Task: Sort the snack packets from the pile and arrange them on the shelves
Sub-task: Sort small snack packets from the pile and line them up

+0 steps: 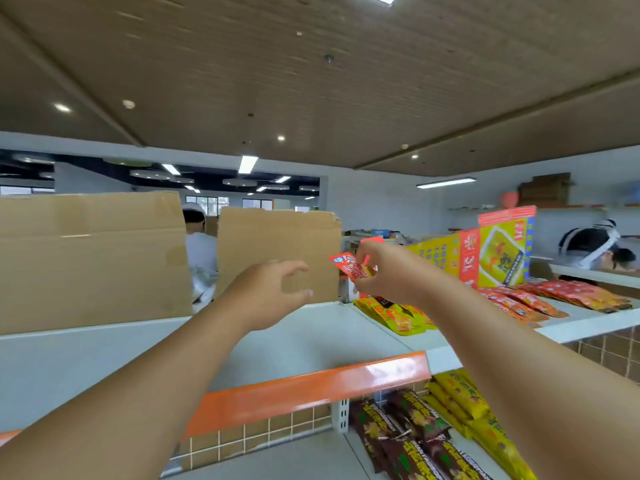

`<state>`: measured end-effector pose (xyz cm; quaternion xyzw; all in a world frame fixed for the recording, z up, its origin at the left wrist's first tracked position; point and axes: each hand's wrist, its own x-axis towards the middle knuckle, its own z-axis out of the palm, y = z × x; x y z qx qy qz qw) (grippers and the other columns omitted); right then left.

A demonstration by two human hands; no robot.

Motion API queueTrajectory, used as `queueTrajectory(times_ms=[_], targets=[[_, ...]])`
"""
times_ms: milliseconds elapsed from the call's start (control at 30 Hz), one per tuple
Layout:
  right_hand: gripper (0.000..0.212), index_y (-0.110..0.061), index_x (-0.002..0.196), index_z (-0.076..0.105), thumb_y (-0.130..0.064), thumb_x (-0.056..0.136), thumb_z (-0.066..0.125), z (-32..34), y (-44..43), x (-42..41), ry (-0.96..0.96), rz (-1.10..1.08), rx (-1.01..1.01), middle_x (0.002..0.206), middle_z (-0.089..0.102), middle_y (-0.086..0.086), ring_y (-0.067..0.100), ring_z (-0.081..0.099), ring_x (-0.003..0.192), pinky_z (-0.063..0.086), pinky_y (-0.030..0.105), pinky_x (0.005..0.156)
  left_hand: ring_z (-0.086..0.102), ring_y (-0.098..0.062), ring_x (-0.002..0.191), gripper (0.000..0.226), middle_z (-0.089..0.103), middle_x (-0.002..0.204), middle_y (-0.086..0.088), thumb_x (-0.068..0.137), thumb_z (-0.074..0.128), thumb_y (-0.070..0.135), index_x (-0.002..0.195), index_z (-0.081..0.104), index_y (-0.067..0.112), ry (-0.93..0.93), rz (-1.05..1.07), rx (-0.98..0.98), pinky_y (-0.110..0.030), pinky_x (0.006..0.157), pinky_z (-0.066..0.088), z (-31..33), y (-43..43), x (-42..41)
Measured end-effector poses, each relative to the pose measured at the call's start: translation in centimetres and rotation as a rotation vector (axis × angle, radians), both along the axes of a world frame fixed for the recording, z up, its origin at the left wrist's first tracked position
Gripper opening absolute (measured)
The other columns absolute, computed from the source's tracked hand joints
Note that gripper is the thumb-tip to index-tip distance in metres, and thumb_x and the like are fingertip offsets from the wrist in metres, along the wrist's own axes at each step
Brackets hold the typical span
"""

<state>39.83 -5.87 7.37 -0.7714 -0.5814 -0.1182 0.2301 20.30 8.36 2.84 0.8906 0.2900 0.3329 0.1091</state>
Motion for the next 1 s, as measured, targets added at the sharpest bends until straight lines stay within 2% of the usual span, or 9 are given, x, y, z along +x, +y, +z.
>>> queueTrajectory(times_ms=[133,233,300,400,533,667,767,833,1000], targets=[[0.020,-0.028,0.095,0.056,-0.039,0.083,0.068,0.7,-6.9,4.8,-0.008,-0.123,0.055,0.099,0.067,-0.002,0.015,0.064,0.070,0.046,0.029,0.057,0.058,-0.015,0.112,0.047,0.060,0.128,0.010,0.089,0.068,0.052,0.134,0.058,0.043,-0.010,-0.101,0.023,-0.032,0.092,0.049,1.2,-4.7,5.9],[0.017,-0.029,0.094,0.057,-0.038,0.083,0.068,0.8,-11.9,7.8,-0.007,-0.183,0.062,0.104,0.069,-0.001,0.015,0.065,0.073,0.051,0.031,0.061,0.056,-0.013,0.105,0.048,0.061,0.128,0.007,0.090,0.068,0.051,0.135,0.057,0.040,-0.024,-0.165,0.054,-0.029,0.084,0.045,1.7,-8.0,10.3],[0.017,-0.029,0.093,0.058,-0.038,0.083,0.069,0.8,-15.1,9.8,-0.016,-0.230,0.061,0.107,0.068,0.002,0.016,0.064,0.071,0.054,0.035,0.064,0.056,-0.011,0.108,0.051,0.060,0.135,0.008,0.090,0.068,0.053,0.138,0.056,0.041,-0.009,-0.214,0.067,-0.028,0.088,0.045,1.8,-10.1,13.2],[0.019,-0.027,0.095,0.056,-0.038,0.086,0.068,1.2,-19.3,12.5,-0.029,-0.307,0.042,0.109,0.067,0.005,0.016,0.061,0.068,0.049,0.033,0.060,0.058,-0.015,0.119,0.054,0.057,0.142,0.010,0.089,0.066,0.057,0.139,0.054,0.043,0.010,-0.272,0.085,-0.030,0.094,0.049,2.4,-13.0,17.3],[0.020,-0.029,0.101,0.056,-0.040,0.088,0.066,1.4,-23.9,15.3,-0.036,-0.409,0.037,0.110,0.067,0.004,0.015,0.064,0.075,0.056,0.037,0.069,0.056,-0.014,0.123,0.053,0.056,0.142,0.011,0.089,0.066,0.057,0.139,0.054,0.044,0.012,-0.359,0.092,-0.029,0.096,0.047,2.9,-16.3,22.4],[0.019,-0.027,0.103,0.057,-0.037,0.089,0.066,0.9,-27.2,18.0,-0.014,-0.485,0.031,0.112,0.065,0.004,0.012,0.064,0.073,0.054,0.033,0.065,0.058,-0.014,0.117,0.050,0.058,0.139,0.012,0.087,0.067,0.058,0.135,0.056,0.046,0.015,-0.441,0.073,-0.033,0.091,0.051,2.6,-18.4,27.3],[0.019,-0.027,0.102,0.058,-0.037,0.088,0.066,0.2,-28.7,20.4,-0.003,-0.554,0.017,0.114,0.066,0.005,0.017,0.065,0.088,0.055,0.035,0.073,0.059,-0.015,0.116,0.048,0.060,0.137,0.012,0.088,0.067,0.056,0.134,0.058,0.045,0.033,-0.489,0.082,-0.034,0.093,0.051,2.1,-19.5,30.8],[0.016,-0.029,0.098,0.056,-0.037,0.087,0.066,-0.3,-29.4,22.2,0.007,-0.588,0.014,0.114,0.067,0.005,0.017,0.065,0.088,0.057,0.037,0.074,0.057,-0.015,0.122,0.048,0.059,0.140,0.010,0.089,0.067,0.053,0.135,0.058,0.043,0.041,-0.516,0.092,-0.035,0.098,0.050,1.7,-19.9,33.3],[0.016,-0.028,0.100,0.058,-0.036,0.087,0.065,-1.0,-30.1,27.7,0.003,-0.674,0.003,0.115,0.066,0.005,0.021,0.066,0.094,0.057,0.040,0.080,0.058,-0.013,0.119,0.048,0.055,0.144,0.013,0.090,0.064,0.054,0.136,0.057,0.044,0.061,-0.565,0.107,-0.028,0.090,0.049,1.1,-19.7,40.5]])
